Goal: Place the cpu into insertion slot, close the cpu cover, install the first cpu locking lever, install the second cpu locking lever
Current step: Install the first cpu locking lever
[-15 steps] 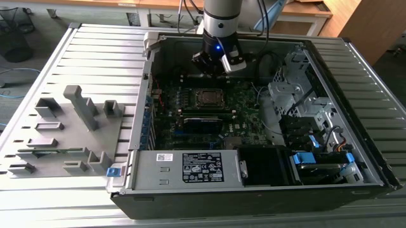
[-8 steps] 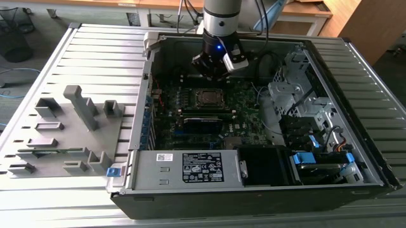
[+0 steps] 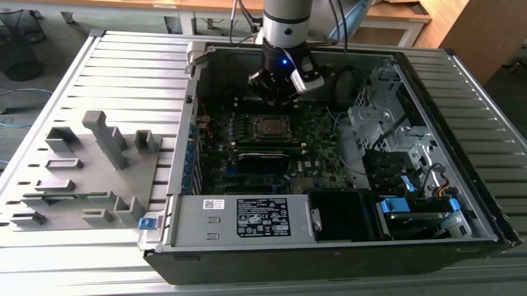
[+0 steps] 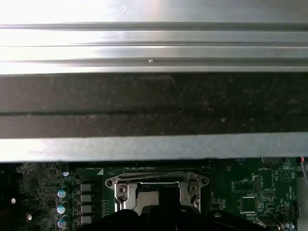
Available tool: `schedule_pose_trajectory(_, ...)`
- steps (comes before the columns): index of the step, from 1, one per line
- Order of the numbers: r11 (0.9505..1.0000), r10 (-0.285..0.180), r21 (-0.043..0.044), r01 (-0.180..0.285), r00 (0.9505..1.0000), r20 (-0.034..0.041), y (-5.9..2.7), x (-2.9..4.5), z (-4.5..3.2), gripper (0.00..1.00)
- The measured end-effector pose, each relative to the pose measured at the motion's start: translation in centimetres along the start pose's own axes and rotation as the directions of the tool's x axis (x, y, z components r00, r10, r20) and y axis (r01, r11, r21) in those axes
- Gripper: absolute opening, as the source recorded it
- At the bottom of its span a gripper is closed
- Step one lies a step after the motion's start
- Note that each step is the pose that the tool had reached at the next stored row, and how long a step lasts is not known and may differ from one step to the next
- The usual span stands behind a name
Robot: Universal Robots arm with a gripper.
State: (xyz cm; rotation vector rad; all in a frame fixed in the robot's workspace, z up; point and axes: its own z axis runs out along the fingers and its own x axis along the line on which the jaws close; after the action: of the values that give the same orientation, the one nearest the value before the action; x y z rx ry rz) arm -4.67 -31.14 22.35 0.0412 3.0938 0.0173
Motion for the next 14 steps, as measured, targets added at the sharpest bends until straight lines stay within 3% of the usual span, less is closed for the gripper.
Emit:
schedule_pose_trajectory(8, 1.0000, -0.008, 0.0000, 0.008, 1.0000, -0.0001, -1.06, 0.80, -0.03, 0.11)
schedule_pose_trajectory(14, 0.9999, -0.010, 0.0070, 0.010, 1.0000, 0.0000, -1.98, 0.83, -0.04, 0.11)
